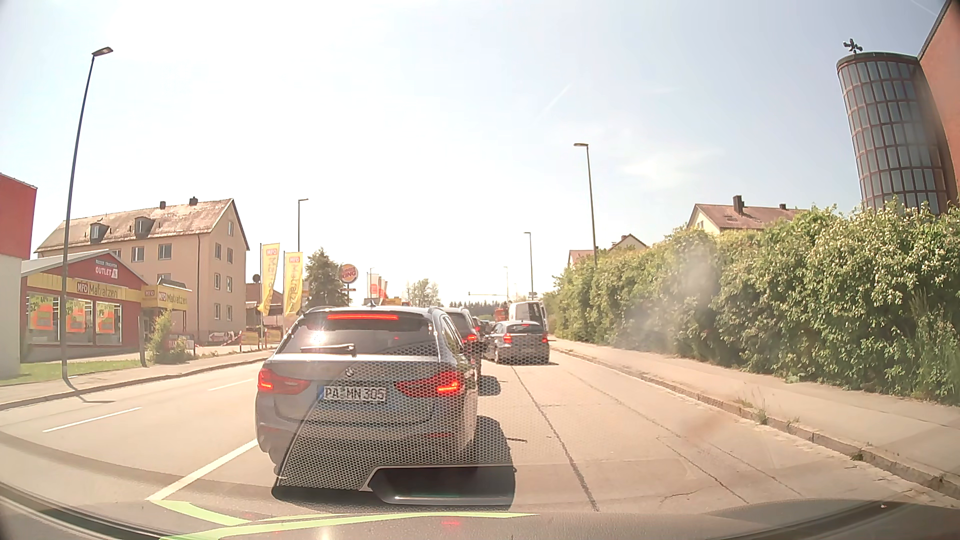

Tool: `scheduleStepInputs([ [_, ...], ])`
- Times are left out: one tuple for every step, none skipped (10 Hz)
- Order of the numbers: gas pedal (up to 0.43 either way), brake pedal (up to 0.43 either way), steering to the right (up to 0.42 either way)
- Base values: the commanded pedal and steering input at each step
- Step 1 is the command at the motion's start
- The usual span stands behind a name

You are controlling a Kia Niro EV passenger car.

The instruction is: Follow the waypoints while adhering to traffic rules and regulations

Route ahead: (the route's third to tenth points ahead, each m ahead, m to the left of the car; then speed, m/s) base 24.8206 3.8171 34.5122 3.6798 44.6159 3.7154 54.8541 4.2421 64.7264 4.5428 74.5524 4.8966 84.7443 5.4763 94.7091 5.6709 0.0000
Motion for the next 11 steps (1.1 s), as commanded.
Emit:
scheduleStepInputs([
  [0.000,0.360,-0.009],
  [0.000,0.360,-0.008],
  [0.000,0.360,-0.009],
  [0.000,0.360,-0.009],
  [0.000,0.360,-0.009],
  [0.000,0.354,-0.009],
  [0.000,0.360,-0.009],
  [0.000,0.360,-0.009],
  [0.000,0.360,-0.009],
  [0.000,0.360,-0.009],
  [0.000,0.360,-0.009],
])
